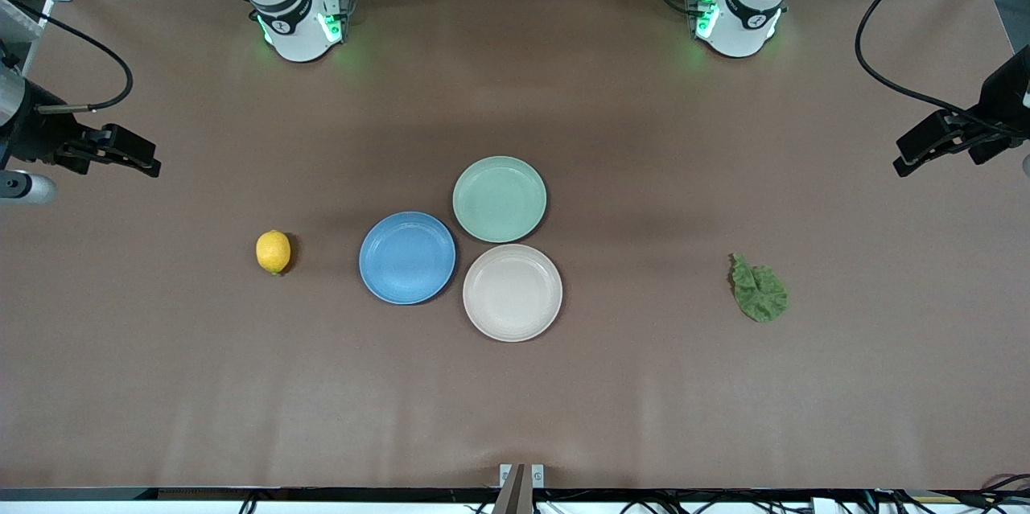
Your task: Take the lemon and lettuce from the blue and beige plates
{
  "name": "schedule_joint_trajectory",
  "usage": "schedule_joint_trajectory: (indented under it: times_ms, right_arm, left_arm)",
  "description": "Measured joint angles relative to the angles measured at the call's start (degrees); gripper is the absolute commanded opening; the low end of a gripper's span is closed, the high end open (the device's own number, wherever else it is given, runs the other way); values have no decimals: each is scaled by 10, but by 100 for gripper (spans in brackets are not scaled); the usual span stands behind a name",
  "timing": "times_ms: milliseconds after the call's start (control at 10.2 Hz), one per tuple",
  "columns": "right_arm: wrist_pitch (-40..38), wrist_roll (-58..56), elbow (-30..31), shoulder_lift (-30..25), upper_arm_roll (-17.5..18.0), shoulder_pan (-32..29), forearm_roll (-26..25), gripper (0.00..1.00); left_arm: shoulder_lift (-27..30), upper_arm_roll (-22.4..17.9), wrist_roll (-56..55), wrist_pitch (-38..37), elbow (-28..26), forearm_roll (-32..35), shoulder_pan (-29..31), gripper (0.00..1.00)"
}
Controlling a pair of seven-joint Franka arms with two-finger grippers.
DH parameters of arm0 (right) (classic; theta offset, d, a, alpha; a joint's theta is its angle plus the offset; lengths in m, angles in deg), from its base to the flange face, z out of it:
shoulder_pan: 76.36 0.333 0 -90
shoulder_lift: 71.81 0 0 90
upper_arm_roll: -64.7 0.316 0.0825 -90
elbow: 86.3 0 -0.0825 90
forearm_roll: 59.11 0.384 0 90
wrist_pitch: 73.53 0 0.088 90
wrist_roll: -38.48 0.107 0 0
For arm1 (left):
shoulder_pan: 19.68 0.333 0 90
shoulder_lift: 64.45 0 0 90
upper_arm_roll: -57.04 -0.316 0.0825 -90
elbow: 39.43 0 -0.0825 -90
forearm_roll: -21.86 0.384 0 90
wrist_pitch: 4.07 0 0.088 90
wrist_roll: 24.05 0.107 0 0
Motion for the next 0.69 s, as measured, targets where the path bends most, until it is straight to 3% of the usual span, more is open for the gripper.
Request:
schedule_joint_trajectory:
  times_ms: [688]
  right_arm:
    - [-10, 0, 0, 0, -1, -1, -1, 100]
  left_arm:
    - [0, 1, 27, 0, -1, 0, 10, 100]
